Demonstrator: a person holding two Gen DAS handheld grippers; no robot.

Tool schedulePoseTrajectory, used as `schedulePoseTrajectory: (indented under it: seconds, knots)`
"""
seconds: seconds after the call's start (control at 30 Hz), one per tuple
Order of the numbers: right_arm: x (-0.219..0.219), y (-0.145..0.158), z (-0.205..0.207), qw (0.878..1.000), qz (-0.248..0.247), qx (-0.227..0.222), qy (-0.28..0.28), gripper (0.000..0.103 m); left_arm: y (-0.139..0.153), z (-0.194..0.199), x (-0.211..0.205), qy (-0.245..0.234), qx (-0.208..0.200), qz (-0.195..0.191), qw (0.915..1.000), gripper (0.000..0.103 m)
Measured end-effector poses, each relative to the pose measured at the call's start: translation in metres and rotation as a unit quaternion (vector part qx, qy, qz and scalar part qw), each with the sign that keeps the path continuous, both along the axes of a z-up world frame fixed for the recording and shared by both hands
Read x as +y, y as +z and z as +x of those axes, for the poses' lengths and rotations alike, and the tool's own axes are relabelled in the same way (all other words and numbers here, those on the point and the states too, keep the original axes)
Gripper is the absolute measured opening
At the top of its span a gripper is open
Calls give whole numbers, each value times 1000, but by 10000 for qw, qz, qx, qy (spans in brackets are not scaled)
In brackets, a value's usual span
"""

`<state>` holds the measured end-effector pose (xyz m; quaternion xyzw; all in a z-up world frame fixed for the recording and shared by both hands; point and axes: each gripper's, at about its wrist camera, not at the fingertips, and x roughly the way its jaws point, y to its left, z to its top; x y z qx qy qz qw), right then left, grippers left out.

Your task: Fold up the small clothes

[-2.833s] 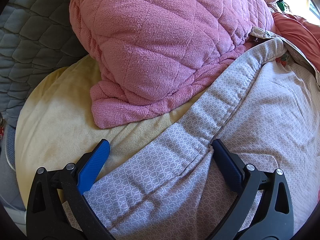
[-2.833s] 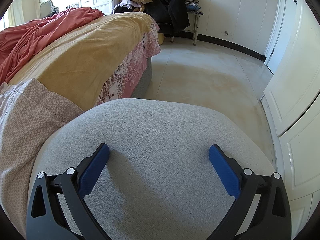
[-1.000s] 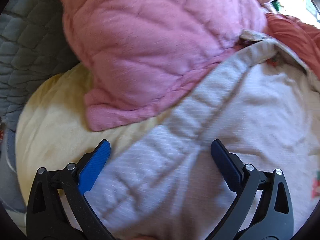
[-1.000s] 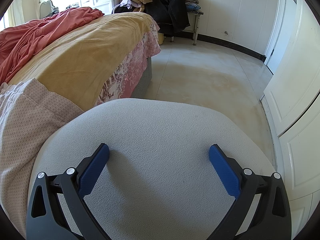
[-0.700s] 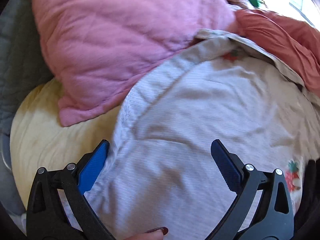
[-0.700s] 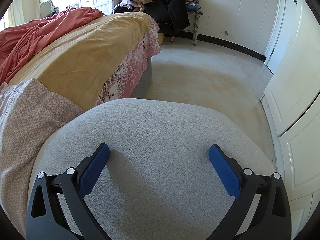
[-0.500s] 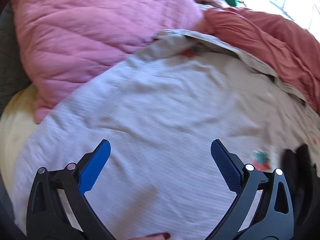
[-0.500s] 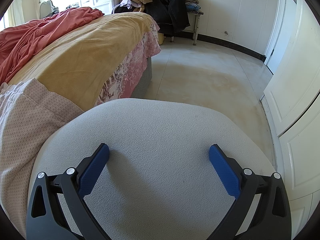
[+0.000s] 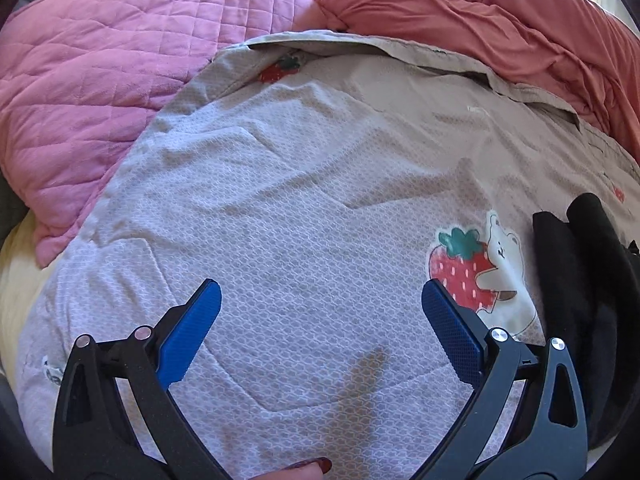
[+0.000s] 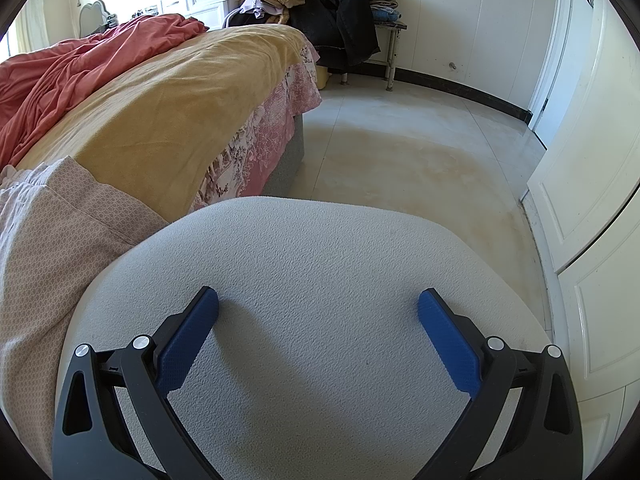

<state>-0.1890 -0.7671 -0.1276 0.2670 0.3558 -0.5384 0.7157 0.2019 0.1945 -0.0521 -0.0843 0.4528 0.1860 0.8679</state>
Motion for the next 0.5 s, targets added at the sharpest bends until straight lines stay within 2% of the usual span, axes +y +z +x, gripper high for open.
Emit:
schedulePoseTrajectory:
  seconds: [0.5]
  knots:
    - [0,0,0,10000,0,0,0,99,-8,3,4,37,148,-200,9997,94]
